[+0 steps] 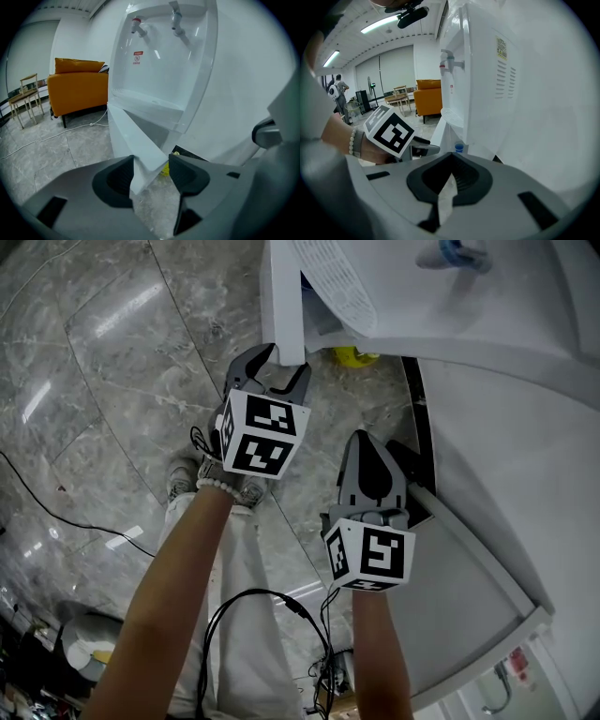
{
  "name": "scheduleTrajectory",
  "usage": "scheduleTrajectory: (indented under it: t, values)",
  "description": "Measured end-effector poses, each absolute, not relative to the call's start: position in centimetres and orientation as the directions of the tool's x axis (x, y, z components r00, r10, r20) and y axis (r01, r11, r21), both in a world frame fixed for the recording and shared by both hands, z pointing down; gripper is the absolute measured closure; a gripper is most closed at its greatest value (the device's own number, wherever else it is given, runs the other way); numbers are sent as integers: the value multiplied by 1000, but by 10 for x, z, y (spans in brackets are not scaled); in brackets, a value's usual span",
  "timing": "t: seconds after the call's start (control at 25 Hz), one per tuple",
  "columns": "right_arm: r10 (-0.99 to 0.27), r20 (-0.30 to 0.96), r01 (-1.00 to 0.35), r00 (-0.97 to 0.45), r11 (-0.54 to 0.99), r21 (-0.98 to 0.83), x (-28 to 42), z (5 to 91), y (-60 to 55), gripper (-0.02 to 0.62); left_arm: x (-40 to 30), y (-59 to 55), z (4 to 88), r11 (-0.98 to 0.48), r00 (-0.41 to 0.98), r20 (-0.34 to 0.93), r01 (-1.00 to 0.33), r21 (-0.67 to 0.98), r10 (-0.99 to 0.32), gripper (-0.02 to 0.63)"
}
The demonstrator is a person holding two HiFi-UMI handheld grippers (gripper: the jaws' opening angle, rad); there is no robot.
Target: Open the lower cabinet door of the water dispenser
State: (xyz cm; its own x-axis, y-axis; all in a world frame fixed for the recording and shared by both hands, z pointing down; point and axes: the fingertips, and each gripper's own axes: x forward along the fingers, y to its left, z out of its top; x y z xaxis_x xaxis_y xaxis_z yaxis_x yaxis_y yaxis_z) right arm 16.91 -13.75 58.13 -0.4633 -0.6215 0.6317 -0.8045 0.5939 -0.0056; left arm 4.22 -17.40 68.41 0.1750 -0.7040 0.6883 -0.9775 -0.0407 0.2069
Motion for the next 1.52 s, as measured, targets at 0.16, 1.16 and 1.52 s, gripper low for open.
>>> scheduleTrajectory:
  t: [0.16,1.16,1.52]
  values:
    - [-613,637,-797,-467,604,-4,153,583,-134,591,30,-165,684,-60,190,694,-977,207,-695,374]
    - [-616,637,-786,-463,618,27,84,579,-100,591,-87,-117,682,-97,152,705,-988,117,-693,433]
    - [-629,641,-801,-440,598,38,76,580,-92,591,-142,-116,679,-88,106,700,-994,62,-706,444]
